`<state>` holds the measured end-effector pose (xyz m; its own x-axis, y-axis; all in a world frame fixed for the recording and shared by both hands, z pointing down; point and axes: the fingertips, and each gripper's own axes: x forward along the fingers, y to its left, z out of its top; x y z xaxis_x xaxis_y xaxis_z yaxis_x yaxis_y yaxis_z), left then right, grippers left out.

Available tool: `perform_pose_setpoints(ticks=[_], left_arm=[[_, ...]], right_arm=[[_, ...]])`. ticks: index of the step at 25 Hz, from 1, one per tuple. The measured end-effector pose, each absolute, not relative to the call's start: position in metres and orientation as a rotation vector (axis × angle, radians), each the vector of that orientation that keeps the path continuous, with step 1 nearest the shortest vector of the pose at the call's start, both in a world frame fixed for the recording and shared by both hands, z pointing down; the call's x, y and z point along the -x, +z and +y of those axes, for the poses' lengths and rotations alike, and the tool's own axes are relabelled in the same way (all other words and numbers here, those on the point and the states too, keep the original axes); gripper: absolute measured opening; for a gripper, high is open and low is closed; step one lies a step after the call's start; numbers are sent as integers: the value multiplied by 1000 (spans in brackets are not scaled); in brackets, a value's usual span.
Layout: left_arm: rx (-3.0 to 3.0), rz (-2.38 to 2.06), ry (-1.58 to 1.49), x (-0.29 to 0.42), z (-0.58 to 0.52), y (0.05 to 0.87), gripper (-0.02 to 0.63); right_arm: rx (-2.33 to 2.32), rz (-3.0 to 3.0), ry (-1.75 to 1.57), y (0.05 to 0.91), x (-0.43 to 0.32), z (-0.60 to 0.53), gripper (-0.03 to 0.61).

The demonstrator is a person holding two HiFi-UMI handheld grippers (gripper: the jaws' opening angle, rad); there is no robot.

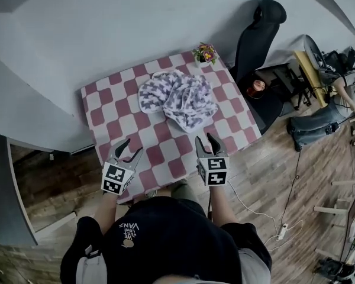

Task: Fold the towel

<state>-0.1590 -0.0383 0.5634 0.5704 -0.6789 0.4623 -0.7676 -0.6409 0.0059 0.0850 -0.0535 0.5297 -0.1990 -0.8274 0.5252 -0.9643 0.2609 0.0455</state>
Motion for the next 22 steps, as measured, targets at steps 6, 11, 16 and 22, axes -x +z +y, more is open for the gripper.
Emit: perform_pose_setpoints(ticks=[6,11,16,22], left_arm=[[-2547,-1300,737,144,-77,580,190],[-2542,-1331,800,129,-110,593,190],[-2560,-1318,909,117,-140,605,190],[-2572,-1252,1043,103,-163,624,190]], right_arm=[[-1424,-2098,341,569,-81,-116,166],[-1284,-2084,229,598,-73,-153,164],[-1130,-2041,105,625,-63,-171,164],[-1003,-2008,37,648,-55,-186,164]])
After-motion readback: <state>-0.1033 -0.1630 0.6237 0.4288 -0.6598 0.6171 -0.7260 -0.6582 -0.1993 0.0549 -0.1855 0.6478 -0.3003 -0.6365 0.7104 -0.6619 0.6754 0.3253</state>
